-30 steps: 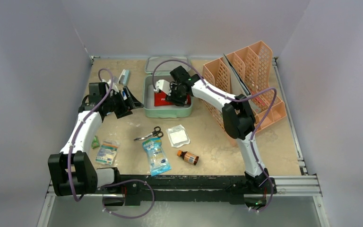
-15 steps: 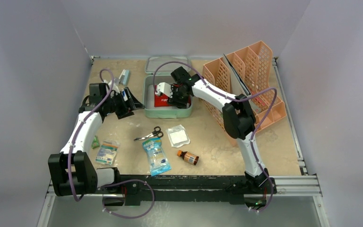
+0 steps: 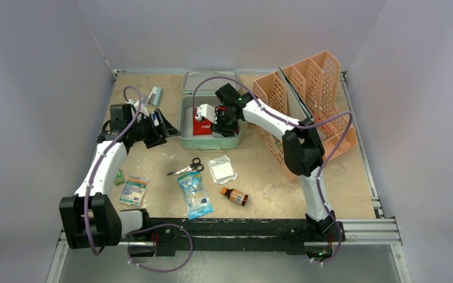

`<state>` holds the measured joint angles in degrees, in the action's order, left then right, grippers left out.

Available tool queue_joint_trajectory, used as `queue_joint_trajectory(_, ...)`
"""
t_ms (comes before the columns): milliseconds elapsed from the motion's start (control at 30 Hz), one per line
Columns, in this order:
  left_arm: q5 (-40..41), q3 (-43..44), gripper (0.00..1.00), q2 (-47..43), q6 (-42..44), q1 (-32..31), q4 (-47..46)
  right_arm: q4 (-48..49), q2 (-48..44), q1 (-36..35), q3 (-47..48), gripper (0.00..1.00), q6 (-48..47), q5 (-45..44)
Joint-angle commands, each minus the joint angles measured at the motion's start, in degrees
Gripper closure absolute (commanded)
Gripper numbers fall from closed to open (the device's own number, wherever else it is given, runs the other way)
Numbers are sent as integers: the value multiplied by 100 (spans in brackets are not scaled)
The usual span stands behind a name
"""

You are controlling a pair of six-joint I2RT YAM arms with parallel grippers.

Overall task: Organize the medicine kit
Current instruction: Place the pill bottle in the medicine box.

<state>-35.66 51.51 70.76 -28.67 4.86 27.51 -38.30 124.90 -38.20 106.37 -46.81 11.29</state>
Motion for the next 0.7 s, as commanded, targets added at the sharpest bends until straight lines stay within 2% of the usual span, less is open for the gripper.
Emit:
queue_joint_trajectory(0, 24, -29, 26, -194, 186, 15, -127, -44, -600, -4, 70, 49, 229, 562)
queue_joint_trajectory(100, 48, -17, 26, -147, 143, 15, -95, 7, -653, -4, 188, 48, 372, 613)
queue_joint_trajectory(200, -29, 8, 26, -182, 198, 10, -77, 246, -603, -4, 316, 54, 724, 585)
queue_joint_trajectory(300, 176, 20, 26, -259, 273, -19, 0, 969, -590, -11, 168, 57, 1278, 105)
queue_joint_trajectory(467, 397, 89, 26, -125, 216, -25, 176, 2222, -558, -83, -197, 57, 2707, -162)
queue_joint_trajectory(600, 705, 56, 26, -231, 195, -21, 244, 2558, -435, -231, -231, 54, 3649, -615)
queue_joint_trajectory(667, 697, 62, 26, -258, 175, -21, 212, 2606, -363, -306, -302, 51, 3736, -791)
